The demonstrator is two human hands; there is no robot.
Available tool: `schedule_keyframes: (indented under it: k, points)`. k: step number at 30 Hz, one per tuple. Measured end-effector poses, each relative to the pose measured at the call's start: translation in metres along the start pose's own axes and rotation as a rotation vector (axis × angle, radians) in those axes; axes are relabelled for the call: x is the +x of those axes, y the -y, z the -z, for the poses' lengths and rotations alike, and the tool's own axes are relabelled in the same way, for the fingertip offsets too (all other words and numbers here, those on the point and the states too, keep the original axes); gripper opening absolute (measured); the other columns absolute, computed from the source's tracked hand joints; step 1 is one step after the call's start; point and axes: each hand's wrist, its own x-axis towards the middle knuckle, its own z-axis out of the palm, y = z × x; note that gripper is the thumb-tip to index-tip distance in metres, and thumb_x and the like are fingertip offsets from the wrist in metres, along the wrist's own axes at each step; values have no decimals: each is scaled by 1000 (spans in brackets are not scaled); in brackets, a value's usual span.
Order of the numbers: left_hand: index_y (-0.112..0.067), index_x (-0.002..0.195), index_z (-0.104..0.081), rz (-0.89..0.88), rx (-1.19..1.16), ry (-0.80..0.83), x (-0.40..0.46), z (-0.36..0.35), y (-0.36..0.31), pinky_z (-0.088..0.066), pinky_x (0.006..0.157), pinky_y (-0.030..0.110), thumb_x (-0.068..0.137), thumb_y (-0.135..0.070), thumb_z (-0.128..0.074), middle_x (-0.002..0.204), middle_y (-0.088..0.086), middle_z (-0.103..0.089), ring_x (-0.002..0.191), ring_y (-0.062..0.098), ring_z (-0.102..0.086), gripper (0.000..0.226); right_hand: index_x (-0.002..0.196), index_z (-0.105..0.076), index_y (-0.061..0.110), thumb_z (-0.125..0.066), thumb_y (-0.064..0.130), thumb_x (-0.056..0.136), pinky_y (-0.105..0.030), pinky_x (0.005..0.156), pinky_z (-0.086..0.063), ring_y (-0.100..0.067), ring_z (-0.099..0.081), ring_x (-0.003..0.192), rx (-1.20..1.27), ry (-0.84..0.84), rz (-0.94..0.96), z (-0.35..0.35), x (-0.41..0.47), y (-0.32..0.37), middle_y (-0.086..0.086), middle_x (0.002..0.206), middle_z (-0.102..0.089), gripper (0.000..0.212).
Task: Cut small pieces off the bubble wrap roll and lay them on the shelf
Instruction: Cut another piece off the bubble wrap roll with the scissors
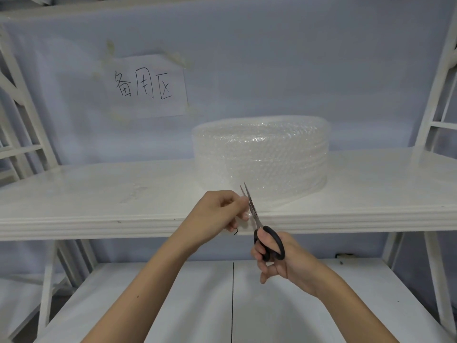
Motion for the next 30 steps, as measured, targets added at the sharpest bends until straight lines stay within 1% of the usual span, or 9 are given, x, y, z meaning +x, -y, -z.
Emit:
schedule_keyframes:
  k: [3,6,12,15,21,24,26,28,30]
  points:
    - [-5,79,-69,-24,-25,-16,1,-2,1,-50,56,20,96,-18,-57,64,-8,-69,55,11,-56,24,63,-52,12,-62,46,82,-36,59,-54,-19,-46,52,3,4,-16,0,-2,1,-6,68,-49,40]
    - [-3,81,-69,-32,-73,-25,3,-3,4,-49,56,22,97,-16,-54,70,-2,-70,56,12,-55,25,65,-50,10,-61,46,82,-37,61,-55,-20,-47,53,13,12,-46,1,-6,-3,-6,68,-49,41]
    - [-8,79,-70,-39,-83,22,2,-5,12,-51,59,23,97,-13,-54,73,3,-71,58,12,-57,25,67,-48,10,-59,48,82,-38,62,-54,-19,-47,52,38,11,-49,-2,-6,-6,-5,68,-49,42]
    - [-8,78,-70,-54,-92,25,0,-5,14,-51,59,22,97,-14,-54,71,1,-70,57,11,-57,25,67,-49,10,-62,51,80,-37,61,-55,-19,-47,51,44,9,-23,-4,0,0,-5,67,-50,44]
    - [-9,77,-69,-70,-116,30,0,-2,17,-50,58,20,97,-14,-55,68,0,-67,60,13,-56,25,68,-49,9,-62,49,85,-34,62,-55,-17,-47,52,9,-14,-6,-8,8,3,-4,66,-50,45]
    - [-11,76,-68,-69,-123,53,0,-2,18,-49,58,21,97,-13,-55,68,1,-67,60,13,-55,25,65,-49,11,-60,44,81,-32,60,-54,-15,-47,48,0,-29,10,-8,8,2,-3,63,-49,39]
    - [-11,75,-68,-71,-122,62,0,-1,19,-49,59,21,97,-12,-56,67,-1,-66,60,12,-55,26,65,-50,10,-62,46,81,-33,60,-54,-15,-47,48,7,-21,18,-7,10,3,-3,64,-50,41]
    - [-11,74,-68,-79,-99,89,-1,0,19,-49,59,21,97,-13,-56,66,-3,-65,60,11,-56,26,69,-52,9,-63,50,80,-35,60,-55,-17,-48,50,15,-11,24,-6,13,5,-4,65,-52,44]
    - [-9,77,-69,-79,-87,119,-2,-1,19,-49,59,21,97,-13,-56,65,-4,-64,60,10,-56,24,74,-55,8,-63,50,81,-35,60,-55,-18,-48,51,14,-6,37,-5,17,9,-3,65,-52,44]
